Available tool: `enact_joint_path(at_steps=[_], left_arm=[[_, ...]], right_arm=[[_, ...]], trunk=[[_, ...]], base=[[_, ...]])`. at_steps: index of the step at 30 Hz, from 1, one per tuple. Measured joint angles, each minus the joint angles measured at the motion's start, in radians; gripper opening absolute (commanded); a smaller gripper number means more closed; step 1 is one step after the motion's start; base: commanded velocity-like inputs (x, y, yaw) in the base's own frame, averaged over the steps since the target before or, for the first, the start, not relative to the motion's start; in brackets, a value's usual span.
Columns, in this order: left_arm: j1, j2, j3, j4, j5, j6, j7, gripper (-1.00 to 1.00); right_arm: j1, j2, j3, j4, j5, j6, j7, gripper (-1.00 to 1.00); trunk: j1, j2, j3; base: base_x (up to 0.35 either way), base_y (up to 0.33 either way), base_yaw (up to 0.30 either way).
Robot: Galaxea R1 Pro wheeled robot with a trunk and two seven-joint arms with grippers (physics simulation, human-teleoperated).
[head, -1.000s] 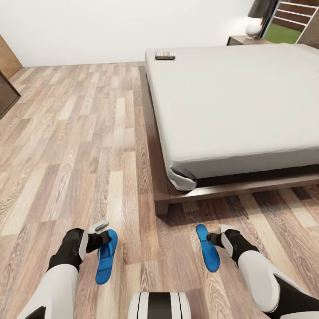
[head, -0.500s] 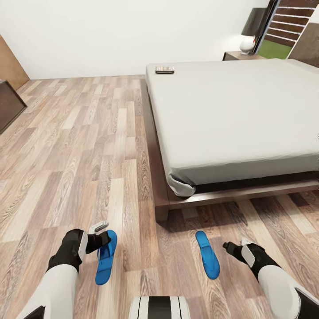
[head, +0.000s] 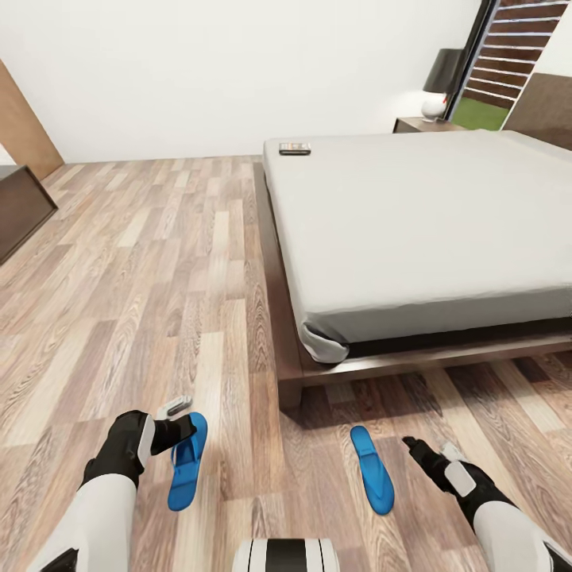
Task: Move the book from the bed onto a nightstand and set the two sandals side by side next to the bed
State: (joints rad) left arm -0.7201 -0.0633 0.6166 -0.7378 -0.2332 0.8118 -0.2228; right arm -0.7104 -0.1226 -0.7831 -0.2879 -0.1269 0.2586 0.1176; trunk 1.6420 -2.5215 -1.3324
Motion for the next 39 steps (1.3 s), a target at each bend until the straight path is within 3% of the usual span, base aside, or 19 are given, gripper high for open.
enact_joint_path(at_steps=[3, 8, 21, 29, 39], left_arm=[[0.0, 0.001, 0.001, 0.0, 0.0, 0.0, 0.0, -1.0], [0.0, 0.001, 0.001, 0.0, 0.001, -0.001, 0.0, -1.0], [0.0, 0.0, 0.001, 0.0, 0.001, -0.001, 0.001, -1.0], [0.0, 0.001, 0.0, 0.0, 0.047, -0.001, 0.001, -1.0], [0.0, 0.002, 0.0, 0.0, 0.052, -0.001, 0.001, -1.0]], right_arm=[[0.012, 0.0, 0.0, -0.001, -0.045, -0.045, 0.054, 1.0], [0.026, 0.0, -0.001, 0.0, -0.064, -0.076, 0.097, 1.0], [0.064, 0.006, -0.003, 0.005, -0.066, -0.083, 0.104, 1.0], [0.065, 0.004, -0.006, 0.056, -0.065, -0.083, 0.11, 1.0], [0.065, 0.009, -0.006, 0.064, -0.062, -0.083, 0.112, 1.0]], trunk=[[-0.001, 0.001, 0.012], [-0.004, 0.002, 0.031], [-0.009, 0.005, 0.081], [-0.013, 0.007, 0.112], [-0.018, 0.009, 0.151]], base=[[0.0, 0.0, 0.0], [0.0, 0.0, 0.0], [0.0, 0.0, 0.0], [0.0, 0.0, 0.0], [0.0, 0.0, 0.0]])
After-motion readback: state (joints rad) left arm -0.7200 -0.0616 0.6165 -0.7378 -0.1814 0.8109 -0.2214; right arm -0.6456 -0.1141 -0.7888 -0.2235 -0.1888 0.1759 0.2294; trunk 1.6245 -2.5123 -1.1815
